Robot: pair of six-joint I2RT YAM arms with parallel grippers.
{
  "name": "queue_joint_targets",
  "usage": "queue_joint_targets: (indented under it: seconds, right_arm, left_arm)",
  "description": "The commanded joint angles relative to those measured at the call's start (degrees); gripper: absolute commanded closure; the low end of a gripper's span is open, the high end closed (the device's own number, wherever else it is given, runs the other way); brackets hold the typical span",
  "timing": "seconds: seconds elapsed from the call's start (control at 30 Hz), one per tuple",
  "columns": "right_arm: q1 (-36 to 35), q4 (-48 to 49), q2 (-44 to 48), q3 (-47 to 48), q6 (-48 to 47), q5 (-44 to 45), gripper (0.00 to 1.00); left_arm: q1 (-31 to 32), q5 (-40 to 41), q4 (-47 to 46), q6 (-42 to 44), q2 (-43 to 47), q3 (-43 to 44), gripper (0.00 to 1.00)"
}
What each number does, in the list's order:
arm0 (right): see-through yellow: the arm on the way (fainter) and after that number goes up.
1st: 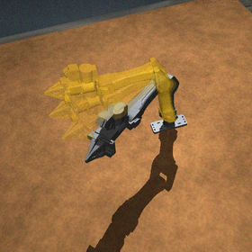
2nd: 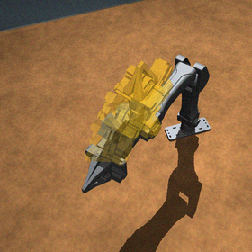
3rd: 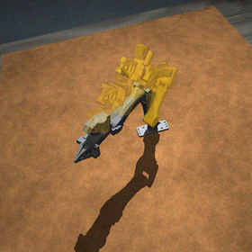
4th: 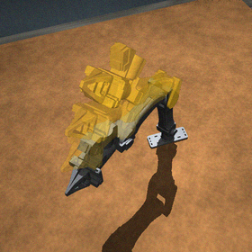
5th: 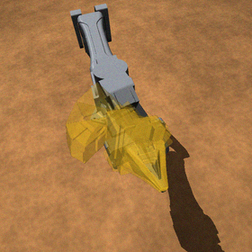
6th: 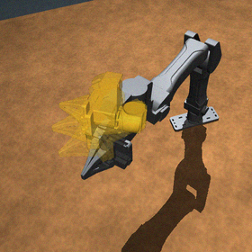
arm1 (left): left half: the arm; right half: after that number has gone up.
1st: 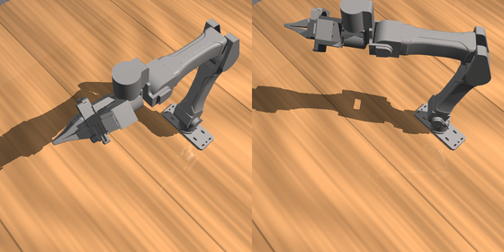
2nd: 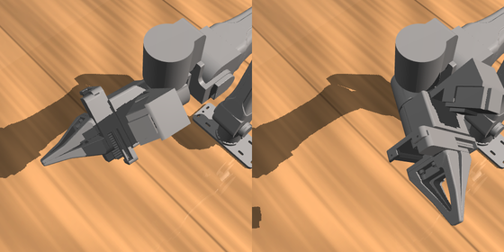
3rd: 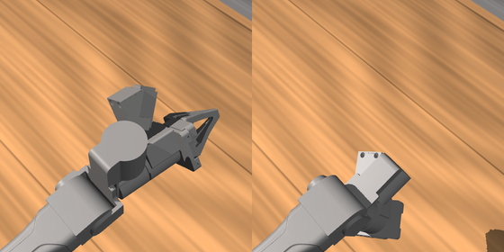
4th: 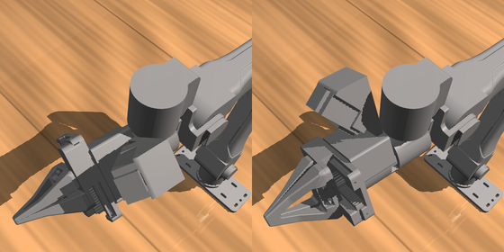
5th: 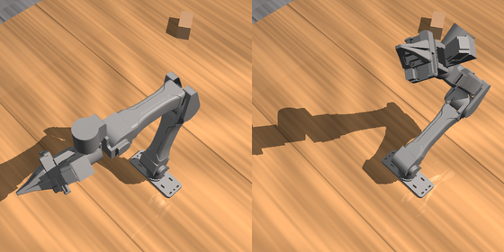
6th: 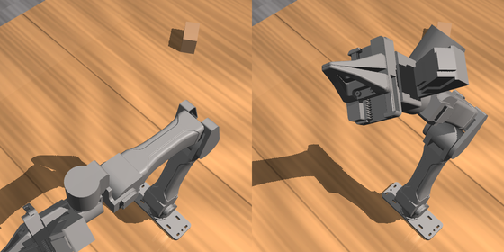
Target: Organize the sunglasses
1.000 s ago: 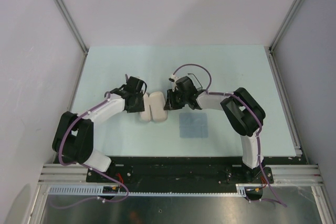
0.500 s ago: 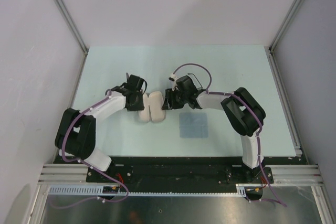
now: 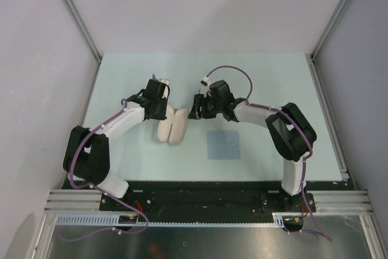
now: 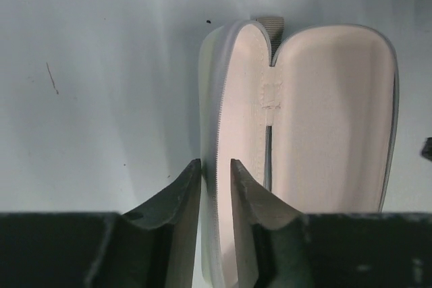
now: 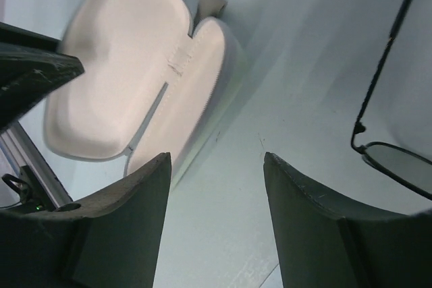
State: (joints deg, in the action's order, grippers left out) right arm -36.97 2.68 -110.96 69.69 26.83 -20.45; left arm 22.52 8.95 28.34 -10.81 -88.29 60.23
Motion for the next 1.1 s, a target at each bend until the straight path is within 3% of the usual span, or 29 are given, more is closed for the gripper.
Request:
queue_joint_targets:
  seconds: [0.0, 0.43, 0.6, 0.83, 1.07]
  right_arm:
    - [1.1, -0.5, 3.7, 1.1, -0.2, -0.1, 0.38]
    - [2.9, -2.3, 7.9, 1.1, -2.0, 0.6, 0.38]
    - [2.7, -4.1, 8.2, 1.1, -3.4, -0.3, 0.38]
    - [2.8, -4.2, 9.3, 1.1, -4.6, -2.0, 0.39]
    - [2.4, -3.2, 8.0, 1.1, -4.2, -4.0, 0.40]
  left_arm:
    - [-0.2, 1.2, -1.4, 3.3, -0.2, 1.6, 0.70]
    - [-0.1, -0.7, -3.5, 8.5, 0.0, 2.7, 0.99]
    - [0.4, -1.4, -4.8, 10.6, 1.4, 3.0, 1.00]
    - [2.1, -7.4, -6.4, 22.7, 6.0, 2.2, 1.00]
    - [3.2, -8.4, -6.9, 30.7, 7.0, 3.3, 1.00]
